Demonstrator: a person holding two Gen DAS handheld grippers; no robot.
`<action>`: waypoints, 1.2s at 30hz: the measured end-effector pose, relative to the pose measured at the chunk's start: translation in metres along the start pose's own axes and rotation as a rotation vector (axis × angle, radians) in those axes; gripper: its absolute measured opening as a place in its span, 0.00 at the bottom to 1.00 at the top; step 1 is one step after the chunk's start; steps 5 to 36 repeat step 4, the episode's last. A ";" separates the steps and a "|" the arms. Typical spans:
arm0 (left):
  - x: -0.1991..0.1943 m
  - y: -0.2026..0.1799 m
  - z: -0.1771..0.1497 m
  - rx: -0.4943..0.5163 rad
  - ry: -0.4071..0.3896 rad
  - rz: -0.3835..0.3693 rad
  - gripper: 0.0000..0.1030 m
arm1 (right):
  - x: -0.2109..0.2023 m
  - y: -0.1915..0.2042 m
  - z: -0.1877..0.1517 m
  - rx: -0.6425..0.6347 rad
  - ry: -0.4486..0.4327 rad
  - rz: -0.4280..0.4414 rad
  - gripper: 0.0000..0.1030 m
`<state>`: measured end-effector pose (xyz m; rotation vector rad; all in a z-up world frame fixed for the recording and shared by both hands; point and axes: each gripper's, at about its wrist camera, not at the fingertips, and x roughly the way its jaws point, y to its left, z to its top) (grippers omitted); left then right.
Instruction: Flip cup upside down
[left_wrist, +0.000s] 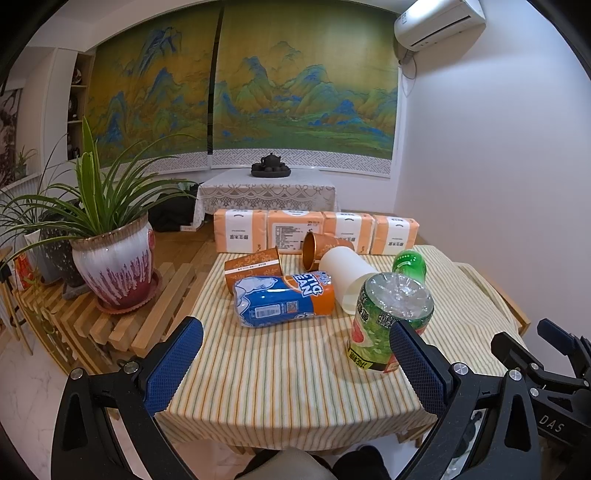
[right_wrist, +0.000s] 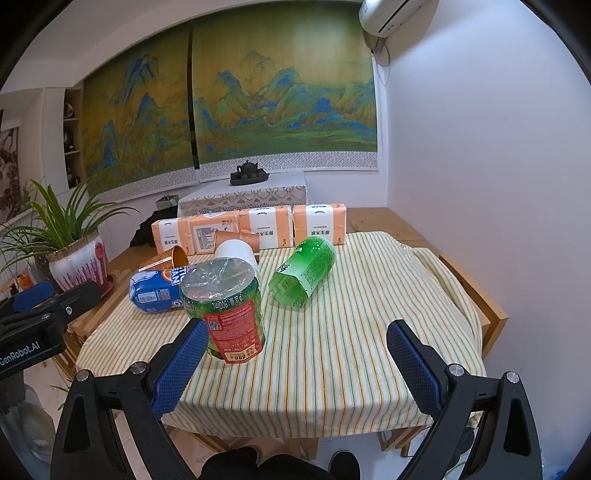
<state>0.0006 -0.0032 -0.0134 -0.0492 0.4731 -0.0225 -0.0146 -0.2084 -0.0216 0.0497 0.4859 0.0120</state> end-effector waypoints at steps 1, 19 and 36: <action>0.000 0.000 0.000 0.003 -0.004 0.002 0.99 | 0.000 0.000 0.000 0.000 0.000 0.001 0.93; 0.002 0.001 -0.001 0.007 -0.002 0.010 0.99 | 0.001 0.000 0.000 0.002 0.003 0.001 0.93; 0.002 0.001 -0.001 0.007 -0.002 0.010 0.99 | 0.001 0.000 0.000 0.002 0.003 0.001 0.93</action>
